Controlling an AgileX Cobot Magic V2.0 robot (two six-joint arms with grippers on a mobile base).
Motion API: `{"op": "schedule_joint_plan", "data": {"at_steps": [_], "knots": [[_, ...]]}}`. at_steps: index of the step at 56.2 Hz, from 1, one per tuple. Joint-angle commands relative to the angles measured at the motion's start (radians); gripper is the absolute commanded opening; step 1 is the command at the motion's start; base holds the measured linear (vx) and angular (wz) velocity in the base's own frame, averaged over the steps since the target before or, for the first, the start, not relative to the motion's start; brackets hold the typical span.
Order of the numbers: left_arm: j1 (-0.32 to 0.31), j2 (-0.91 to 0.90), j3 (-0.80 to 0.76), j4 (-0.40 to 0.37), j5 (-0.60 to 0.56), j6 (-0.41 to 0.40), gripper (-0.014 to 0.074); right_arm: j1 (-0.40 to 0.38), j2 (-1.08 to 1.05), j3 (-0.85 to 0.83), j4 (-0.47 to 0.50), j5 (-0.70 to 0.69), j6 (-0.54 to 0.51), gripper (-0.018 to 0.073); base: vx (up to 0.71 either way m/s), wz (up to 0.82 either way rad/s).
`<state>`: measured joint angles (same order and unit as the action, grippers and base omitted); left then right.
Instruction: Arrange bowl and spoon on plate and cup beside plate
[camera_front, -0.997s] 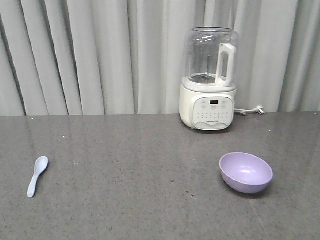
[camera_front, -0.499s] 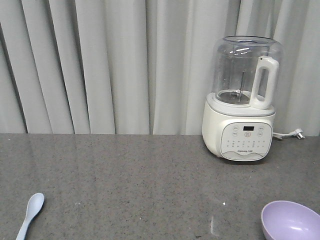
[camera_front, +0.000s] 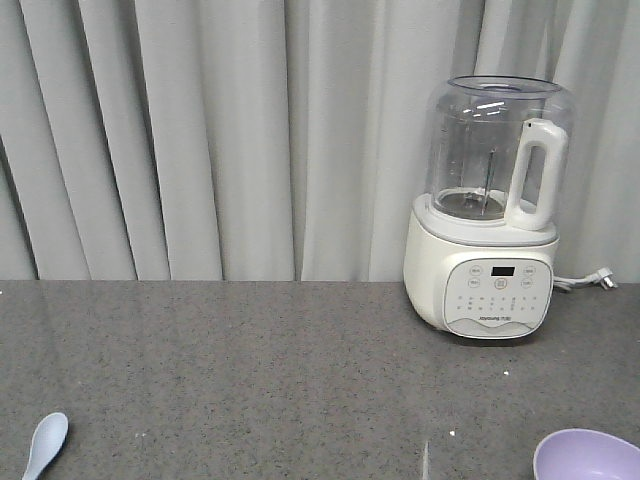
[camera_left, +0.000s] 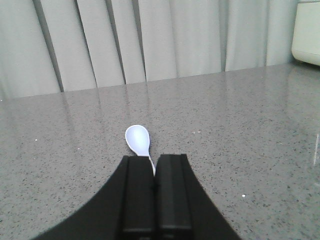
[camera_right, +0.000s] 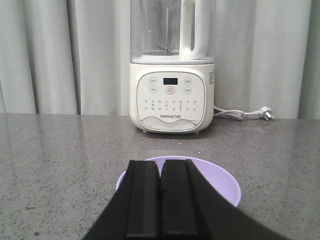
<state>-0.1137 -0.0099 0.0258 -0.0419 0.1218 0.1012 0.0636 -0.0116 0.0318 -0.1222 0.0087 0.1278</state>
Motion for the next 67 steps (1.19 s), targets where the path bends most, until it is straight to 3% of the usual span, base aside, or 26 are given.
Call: {"op": "schedule_joint_plan", "data": {"at_steps": [1,20,27,32,36,42,50,56,67], "knots": [[0.003,-0.007,-0.026,-0.003,-0.077,-0.009,0.0003,0.0,-0.004,0.003,-0.006,-0.082,-0.003,-0.0008,0.0,-0.01],[0.003,-0.007,-0.026,-0.003,-0.114,-0.009,0.0003,0.0,-0.004,0.003,-0.008,-0.086,-0.003,-0.0008,0.0,0.0],[0.003,-0.007,-0.04,-0.005,-0.23,-0.091,0.0003,0.0,-0.004,0.0,-0.007,-0.21,-0.003,-0.0008,0.0,0.0],[0.003,-0.007,-0.062,-0.003,-0.363,-0.101,0.0003,0.0,-0.004,-0.009,-0.007,-0.334,-0.003,-0.0008,0.0,0.0],[0.003,-0.007,-0.125,-0.003,-0.402,-0.101,0.0003,0.0,-0.004,-0.073,-0.007,-0.348,-0.003,-0.0008,0.0,0.0],[0.003,0.036,-0.315,-0.003,-0.313,-0.092,0.0003,0.0,0.026,-0.268,-0.009,-0.229,-0.011,-0.0008,0.0,0.0],[0.003,0.322,-0.629,-0.002,-0.224,-0.05,0.0003,0.0,0.27,-0.581,-0.011,-0.107,-0.149,-0.0008,0.0,0.0],[0.003,0.593,-0.815,-0.002,-0.213,-0.052,0.0003,0.0,0.504,-0.731,-0.009,-0.104,-0.152,-0.0008,0.0,0.0],[-0.003,0.872,-0.931,-0.002,-0.214,-0.053,0.0003,0.0,0.749,-0.803,-0.004,-0.086,-0.128,-0.0008,0.0,0.0]]}}
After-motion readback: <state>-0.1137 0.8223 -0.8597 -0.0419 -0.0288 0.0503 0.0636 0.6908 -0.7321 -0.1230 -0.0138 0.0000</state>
